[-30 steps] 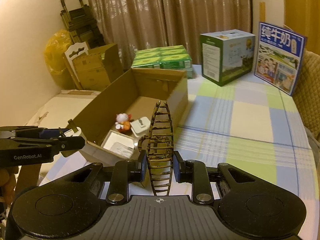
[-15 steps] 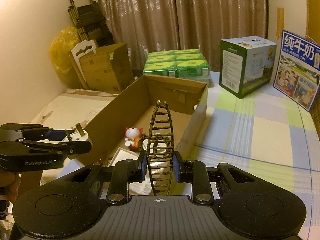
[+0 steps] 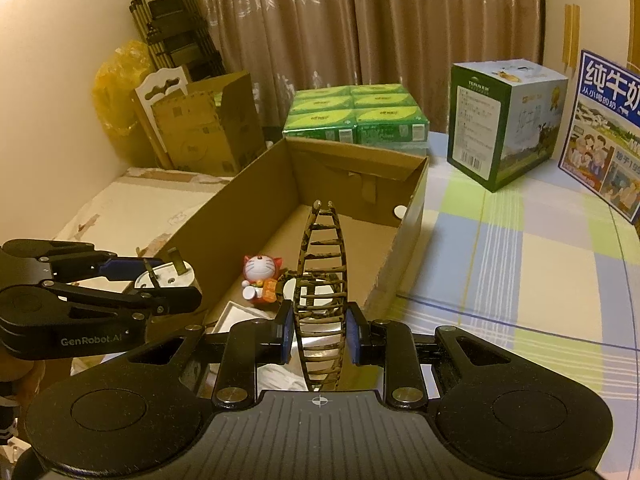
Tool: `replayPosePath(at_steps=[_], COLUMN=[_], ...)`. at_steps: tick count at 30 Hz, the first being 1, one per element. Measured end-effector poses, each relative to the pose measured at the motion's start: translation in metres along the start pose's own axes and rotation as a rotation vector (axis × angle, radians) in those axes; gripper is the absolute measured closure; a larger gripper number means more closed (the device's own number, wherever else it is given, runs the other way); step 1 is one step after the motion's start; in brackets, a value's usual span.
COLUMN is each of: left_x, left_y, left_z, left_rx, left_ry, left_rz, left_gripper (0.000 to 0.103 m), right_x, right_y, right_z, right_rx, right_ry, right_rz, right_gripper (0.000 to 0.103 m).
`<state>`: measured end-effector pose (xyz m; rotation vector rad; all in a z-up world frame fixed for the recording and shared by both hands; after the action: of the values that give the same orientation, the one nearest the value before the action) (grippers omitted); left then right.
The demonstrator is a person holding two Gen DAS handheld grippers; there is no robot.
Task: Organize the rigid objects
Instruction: 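Lower left tool to release plug while right tool releases wire toy into box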
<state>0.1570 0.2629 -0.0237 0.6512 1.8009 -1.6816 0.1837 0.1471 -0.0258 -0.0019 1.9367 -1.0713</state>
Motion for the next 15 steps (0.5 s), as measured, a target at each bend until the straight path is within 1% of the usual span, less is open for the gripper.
replayPosePath(at_steps=[5, 15], left_x=[-0.001, 0.002], left_y=[0.009, 0.025], left_z=[0.0, -0.001], left_rx=[0.006, 0.013], left_ry=[0.008, 0.018], left_rz=[-0.009, -0.032], left_gripper=[0.059, 0.059], right_x=[-0.002, -0.002], right_y=[0.006, 0.022], right_z=[0.003, 0.005], right_rx=[0.011, 0.011], right_ry=[0.009, 0.011], right_rz=[0.004, -0.016], right_gripper=[0.08, 0.08])
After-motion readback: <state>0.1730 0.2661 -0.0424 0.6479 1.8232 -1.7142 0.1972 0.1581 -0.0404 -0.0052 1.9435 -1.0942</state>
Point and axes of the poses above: each gripper's, at about its wrist camera, not at the fingertips, and y roughly the way its jaws point, z to its right, x to its underside, the point moved 10 cm from there along y, roughly the way its jaws point, and after that the axes turned 6 degrees about -x, right-handed, at the moved point
